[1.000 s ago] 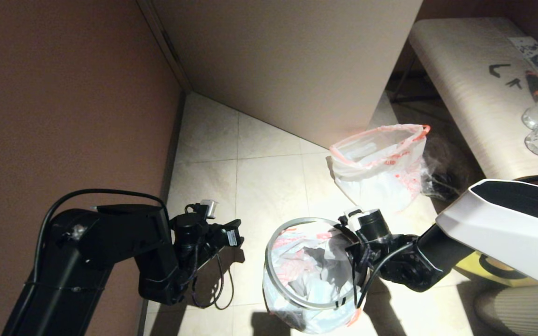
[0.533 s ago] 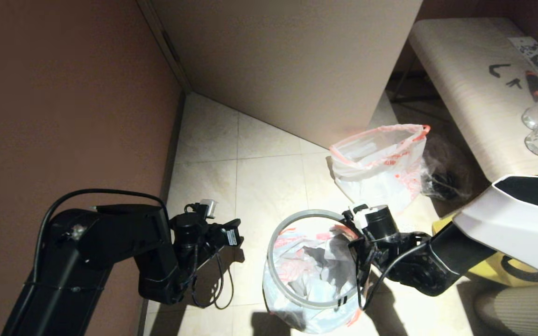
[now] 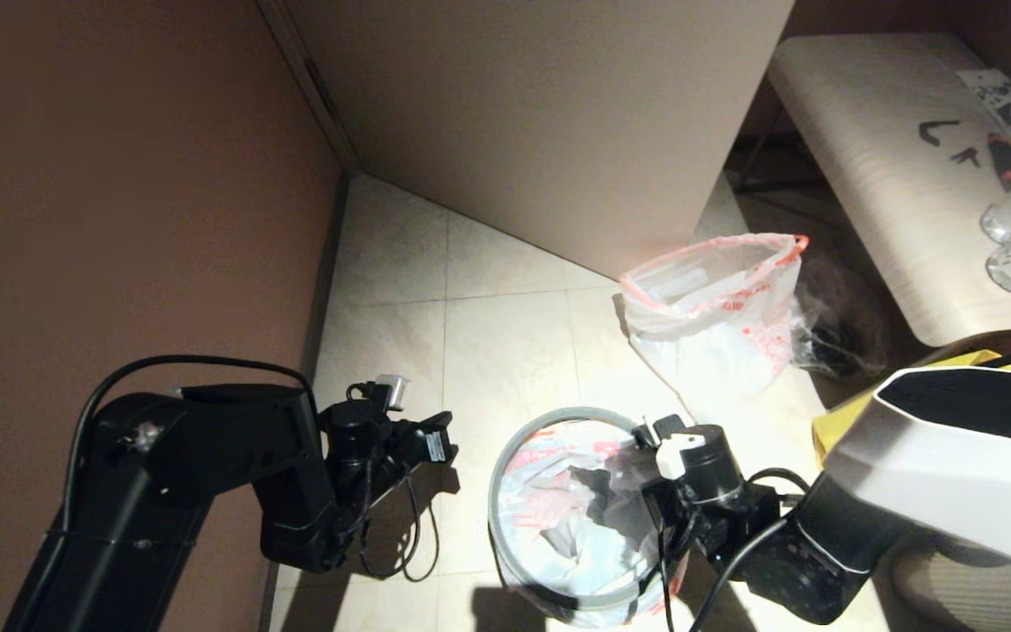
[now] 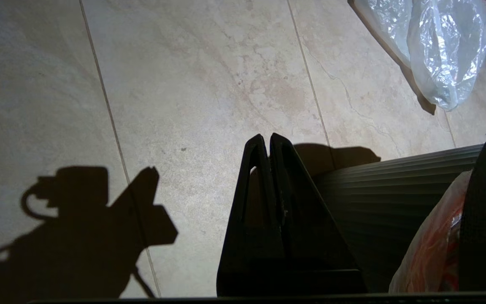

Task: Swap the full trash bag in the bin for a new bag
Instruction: Place the trash can ring on the trash can

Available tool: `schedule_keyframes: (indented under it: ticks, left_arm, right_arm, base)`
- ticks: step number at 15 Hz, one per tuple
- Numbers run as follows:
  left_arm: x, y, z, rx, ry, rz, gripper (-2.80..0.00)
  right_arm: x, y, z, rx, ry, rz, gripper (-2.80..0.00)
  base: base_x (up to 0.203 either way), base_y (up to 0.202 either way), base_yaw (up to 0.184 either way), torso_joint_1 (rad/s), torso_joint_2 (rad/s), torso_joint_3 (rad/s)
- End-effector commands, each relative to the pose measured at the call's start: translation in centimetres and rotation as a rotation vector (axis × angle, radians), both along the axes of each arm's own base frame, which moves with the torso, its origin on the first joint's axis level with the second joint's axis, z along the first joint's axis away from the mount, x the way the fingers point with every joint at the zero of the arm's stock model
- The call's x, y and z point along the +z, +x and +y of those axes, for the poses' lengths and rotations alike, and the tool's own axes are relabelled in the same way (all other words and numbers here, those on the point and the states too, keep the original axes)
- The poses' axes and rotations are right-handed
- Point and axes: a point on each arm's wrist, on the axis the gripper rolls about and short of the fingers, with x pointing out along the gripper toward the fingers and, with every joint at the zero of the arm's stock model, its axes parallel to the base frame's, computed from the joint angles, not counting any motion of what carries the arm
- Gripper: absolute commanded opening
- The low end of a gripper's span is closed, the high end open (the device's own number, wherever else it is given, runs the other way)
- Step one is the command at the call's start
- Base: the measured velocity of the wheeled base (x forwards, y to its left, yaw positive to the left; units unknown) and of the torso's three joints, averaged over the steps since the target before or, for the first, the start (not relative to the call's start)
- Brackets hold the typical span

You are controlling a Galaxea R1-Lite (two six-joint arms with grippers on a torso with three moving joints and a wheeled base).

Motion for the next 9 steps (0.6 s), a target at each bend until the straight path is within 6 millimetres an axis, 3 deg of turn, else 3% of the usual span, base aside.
schedule_keyframes:
  ticks: [1, 9]
  left_arm:
    - [0.01, 0.01, -0.01, -0.001, -0.003, -0.005, -2.8]
    - [-0.45, -0.02, -0.01, -0.004, 0.029, -0.01, -2.8]
  right_arm:
    - [-1.67, -0.15, -0.08, -0.001, -0.019, 0.023, -2.8]
    - [-2.44, -0.25, 0.14, 0.012, -0.025, 0.012, -2.8]
  base:
    - [0.0, 0.0, 0.0, 0.0, 0.0, 0.0]
    - [0.0, 0.0, 0.0, 0.0, 0.0, 0.0]
